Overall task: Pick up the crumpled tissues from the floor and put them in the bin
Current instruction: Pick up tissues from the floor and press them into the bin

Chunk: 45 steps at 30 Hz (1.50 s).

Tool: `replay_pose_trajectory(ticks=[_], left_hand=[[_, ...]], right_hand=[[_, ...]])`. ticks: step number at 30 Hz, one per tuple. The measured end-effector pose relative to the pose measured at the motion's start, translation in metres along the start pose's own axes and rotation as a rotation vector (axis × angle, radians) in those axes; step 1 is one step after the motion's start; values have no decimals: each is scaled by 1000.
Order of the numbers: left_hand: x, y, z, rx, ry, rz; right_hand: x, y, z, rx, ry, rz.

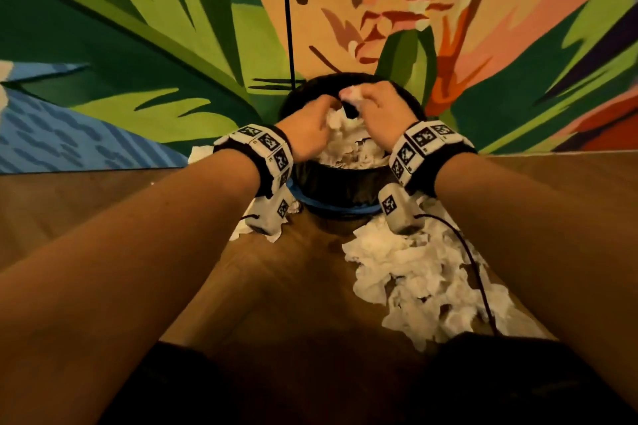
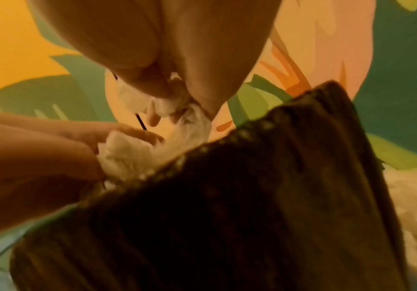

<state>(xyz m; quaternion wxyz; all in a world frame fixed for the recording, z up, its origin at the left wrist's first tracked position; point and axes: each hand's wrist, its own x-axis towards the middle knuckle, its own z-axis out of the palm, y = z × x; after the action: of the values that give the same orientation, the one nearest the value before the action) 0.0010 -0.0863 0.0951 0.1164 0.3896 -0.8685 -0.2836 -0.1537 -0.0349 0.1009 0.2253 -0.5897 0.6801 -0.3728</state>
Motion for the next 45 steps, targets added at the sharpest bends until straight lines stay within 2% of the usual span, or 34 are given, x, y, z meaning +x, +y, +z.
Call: replay_pose_trajectory(ticks=[2,5,9,11,14,19,22,26,31,34,36,38,41,45], left_hand=[[1,-4,4,82,-83,-12],[6,-12,5,280,-119,-22],[8,-17,6,437,-78,30],[8,-16,8,529,-85,2],[9,-12,16,554,-127,-39],[12,-8,28,664,-202,5],[15,-11,31,699,-250,-10],[11,-9,27,648,-191,-2],[0,-9,1,410,111,82],[-8,-18,-24,235,308,159],[-15,-29,-38,160,407,156],[-25,-47,-48,106,474,112],[-43,-77,-53,74,500,-33],[-70,-119,-41,61,421,-266]], right_hand=[[-5,6,1,-101,-59,-15],[-14,17,3,-178,-81,-86],[-17,30,5,-531,-249,-124],[-16,35,7,-646,-334,-115],[-14,43,10,-792,-401,-83],[-11,44,13,-880,-474,-40],[-9,43,15,-907,-466,-10],[-10,37,12,-962,-474,-54],[-18,34,3,-840,-255,-142],[-18,21,-6,-686,-125,-186],[-16,8,-11,-543,-61,-199],[-15,-14,-9,-400,-11,-220],[-15,-52,9,-299,34,-341],[-21,-94,59,-234,-64,-500]])
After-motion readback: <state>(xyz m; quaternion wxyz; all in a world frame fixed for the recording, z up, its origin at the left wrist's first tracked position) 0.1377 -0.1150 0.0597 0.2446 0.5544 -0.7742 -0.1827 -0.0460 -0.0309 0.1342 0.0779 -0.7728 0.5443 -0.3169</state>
